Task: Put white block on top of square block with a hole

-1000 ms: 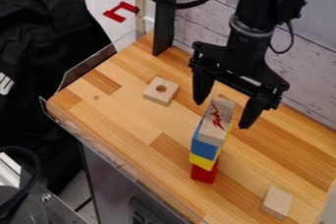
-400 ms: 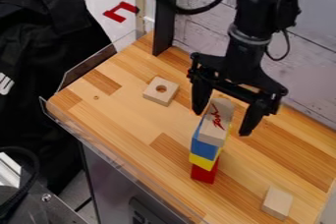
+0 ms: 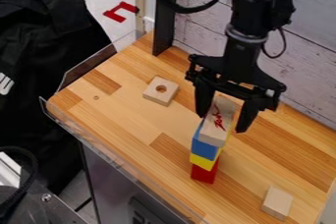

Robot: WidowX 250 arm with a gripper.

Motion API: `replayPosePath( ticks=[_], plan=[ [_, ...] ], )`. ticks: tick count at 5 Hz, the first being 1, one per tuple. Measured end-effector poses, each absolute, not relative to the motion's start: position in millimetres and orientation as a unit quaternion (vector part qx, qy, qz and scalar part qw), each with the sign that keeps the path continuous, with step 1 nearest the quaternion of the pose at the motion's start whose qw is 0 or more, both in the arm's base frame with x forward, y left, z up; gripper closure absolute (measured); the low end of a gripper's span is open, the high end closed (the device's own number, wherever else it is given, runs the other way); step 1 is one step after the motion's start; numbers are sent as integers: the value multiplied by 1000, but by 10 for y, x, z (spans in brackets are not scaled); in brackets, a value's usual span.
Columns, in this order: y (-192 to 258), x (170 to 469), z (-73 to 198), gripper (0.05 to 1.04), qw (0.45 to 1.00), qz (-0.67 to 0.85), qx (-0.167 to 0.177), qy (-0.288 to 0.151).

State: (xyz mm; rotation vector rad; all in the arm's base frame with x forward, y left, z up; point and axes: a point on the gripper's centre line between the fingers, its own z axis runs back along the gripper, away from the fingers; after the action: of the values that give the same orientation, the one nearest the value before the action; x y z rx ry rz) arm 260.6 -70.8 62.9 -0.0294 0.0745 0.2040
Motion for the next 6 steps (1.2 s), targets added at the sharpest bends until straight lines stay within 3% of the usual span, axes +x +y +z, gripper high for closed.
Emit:
replayPosePath(
  ticks=[1, 3, 4, 6],
  plan=[
    [-706, 2607, 629, 560, 994, 99, -15, 37],
    [-630, 2616, 662, 561, 994, 108, -8, 33],
    [-469, 2663, 843, 561, 992, 128, -8, 1],
    [10, 2757, 1023, 561, 985, 170, 7, -18]
  ],
)
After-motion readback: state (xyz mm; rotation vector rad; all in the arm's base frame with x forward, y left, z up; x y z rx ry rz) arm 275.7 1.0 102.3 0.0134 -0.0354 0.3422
